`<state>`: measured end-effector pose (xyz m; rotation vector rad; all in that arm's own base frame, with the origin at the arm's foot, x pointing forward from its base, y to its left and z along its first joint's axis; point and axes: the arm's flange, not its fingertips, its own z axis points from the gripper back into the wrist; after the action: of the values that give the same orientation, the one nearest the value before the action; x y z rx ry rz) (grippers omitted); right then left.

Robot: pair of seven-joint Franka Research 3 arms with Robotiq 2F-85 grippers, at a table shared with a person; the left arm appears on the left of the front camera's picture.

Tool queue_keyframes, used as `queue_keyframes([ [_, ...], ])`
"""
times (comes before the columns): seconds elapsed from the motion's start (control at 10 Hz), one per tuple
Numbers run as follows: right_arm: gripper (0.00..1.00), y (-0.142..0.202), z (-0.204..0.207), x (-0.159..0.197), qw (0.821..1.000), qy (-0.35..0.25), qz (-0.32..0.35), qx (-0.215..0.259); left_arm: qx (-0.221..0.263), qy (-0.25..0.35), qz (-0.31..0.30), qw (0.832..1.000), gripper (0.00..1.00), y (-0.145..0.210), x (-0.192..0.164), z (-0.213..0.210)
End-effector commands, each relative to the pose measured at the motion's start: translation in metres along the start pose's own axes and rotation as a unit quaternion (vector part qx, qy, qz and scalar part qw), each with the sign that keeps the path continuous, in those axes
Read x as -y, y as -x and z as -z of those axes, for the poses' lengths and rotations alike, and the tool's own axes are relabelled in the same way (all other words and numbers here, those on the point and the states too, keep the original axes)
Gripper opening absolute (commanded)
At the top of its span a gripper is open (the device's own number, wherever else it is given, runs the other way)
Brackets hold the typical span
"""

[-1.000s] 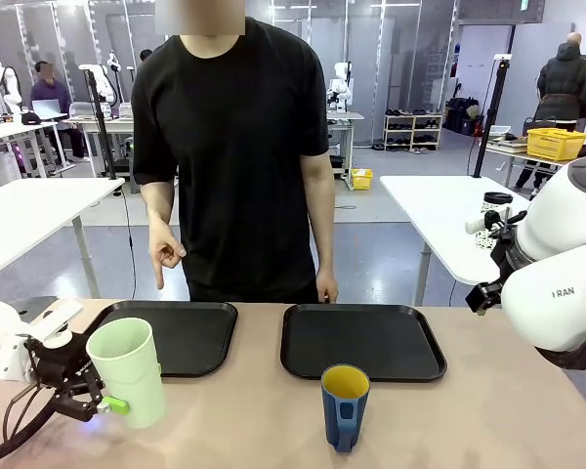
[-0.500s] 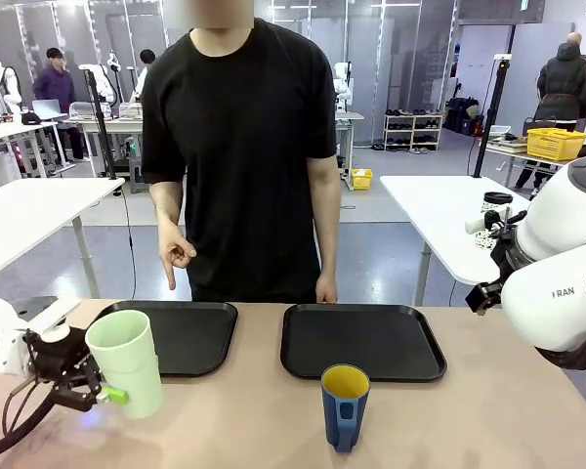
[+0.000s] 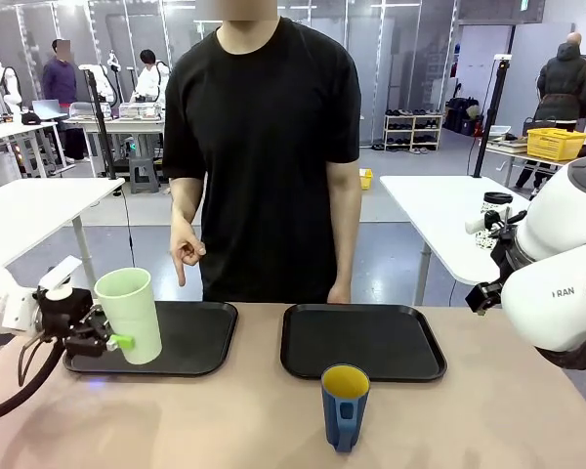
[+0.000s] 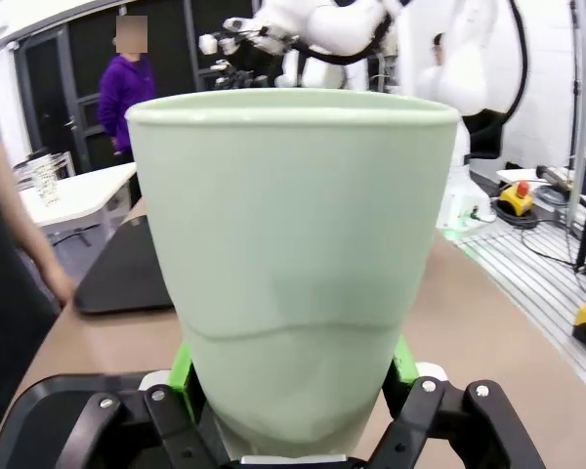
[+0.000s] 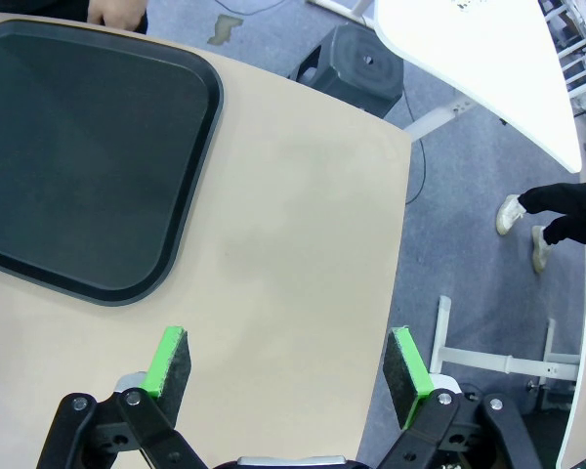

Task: Sort and store the cups by type.
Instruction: Place the picked Reusable plastic cup into the Flat Tray indicated by the person.

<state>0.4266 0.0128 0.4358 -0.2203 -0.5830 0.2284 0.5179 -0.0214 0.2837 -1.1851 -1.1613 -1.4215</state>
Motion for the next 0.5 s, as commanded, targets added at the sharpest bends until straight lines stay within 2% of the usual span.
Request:
queue_keyframes([
  [0.0,1.00,0.001,0.001,0.001,1.000,0.001,-0.001,0.000,0.026,-0.018,-0.020,0.999,0.83,0.005,-0.030,-0.010],
  [0.4,1.00,0.001,0.001,0.001,1.000,0.001,-0.001,0.000,0.042,-0.035,-0.034,0.998,0.83,0.007,-0.069,-0.024],
])
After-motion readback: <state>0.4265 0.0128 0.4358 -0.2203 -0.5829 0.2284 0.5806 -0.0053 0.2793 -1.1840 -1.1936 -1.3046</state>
